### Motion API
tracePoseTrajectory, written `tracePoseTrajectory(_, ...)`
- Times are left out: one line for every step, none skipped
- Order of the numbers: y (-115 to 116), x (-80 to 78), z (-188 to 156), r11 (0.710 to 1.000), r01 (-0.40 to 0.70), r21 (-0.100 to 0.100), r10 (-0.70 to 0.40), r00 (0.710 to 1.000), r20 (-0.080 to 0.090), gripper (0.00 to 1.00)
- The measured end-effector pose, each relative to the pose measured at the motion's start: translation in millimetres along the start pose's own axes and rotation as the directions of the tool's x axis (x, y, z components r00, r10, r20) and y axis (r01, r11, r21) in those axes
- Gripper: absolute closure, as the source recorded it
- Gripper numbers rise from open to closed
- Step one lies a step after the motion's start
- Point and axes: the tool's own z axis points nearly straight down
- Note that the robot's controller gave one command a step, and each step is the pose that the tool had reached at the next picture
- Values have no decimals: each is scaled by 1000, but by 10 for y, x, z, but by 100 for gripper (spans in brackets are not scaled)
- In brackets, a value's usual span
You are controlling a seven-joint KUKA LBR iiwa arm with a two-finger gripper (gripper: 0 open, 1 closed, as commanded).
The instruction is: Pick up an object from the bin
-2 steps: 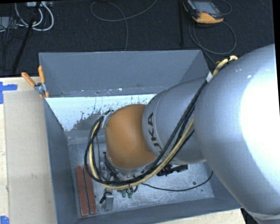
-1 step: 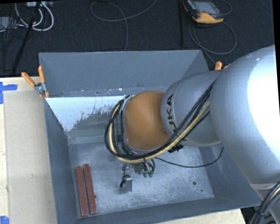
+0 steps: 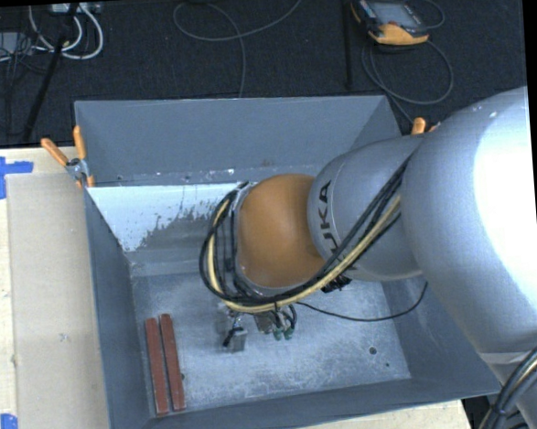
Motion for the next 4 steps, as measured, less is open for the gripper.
tracePoseTrajectory(87, 283, -360, 996, 92, 0, -92, 996, -1, 100)
tracePoseTrajectory(82, 282, -348, 996, 88, 0, -88, 996, -2, 0)
tracePoseTrajectory(-487, -362, -879, 994, 106, 3, -106, 994, 10, 0)
tracePoseTrajectory(-1670, -519, -130, 995, 103, 0, -103, 995, 0, 0)
